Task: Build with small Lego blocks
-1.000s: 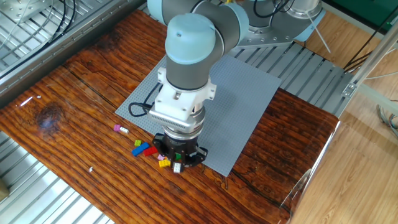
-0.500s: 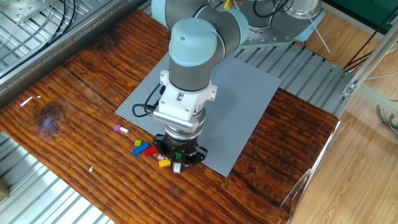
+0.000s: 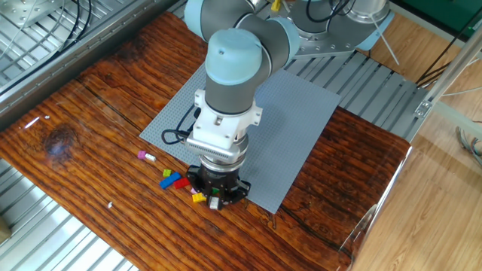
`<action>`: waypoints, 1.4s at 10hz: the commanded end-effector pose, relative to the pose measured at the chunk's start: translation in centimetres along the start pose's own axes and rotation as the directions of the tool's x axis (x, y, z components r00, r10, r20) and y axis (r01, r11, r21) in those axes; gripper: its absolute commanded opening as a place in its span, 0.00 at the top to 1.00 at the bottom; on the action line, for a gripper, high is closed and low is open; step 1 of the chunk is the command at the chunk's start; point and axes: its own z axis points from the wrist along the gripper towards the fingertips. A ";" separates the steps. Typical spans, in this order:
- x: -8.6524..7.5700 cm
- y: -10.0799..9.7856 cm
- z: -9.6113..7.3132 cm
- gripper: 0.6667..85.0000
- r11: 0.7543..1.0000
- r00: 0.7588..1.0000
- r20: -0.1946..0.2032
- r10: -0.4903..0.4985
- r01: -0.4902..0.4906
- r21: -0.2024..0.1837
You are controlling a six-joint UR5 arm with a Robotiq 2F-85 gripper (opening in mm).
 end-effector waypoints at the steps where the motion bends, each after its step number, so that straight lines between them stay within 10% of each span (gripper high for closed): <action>1: -0.2 -0.5 -0.4 0.64 1.000 1.000 -0.011 0.003 -0.003 -0.006; 7: 1.0 0.6 -0.7 0.63 0.999 0.997 -0.072 0.009 -0.012 -0.040; 14: -1.2 -0.7 -1.0 0.62 1.000 0.993 -0.119 -0.017 0.014 -0.020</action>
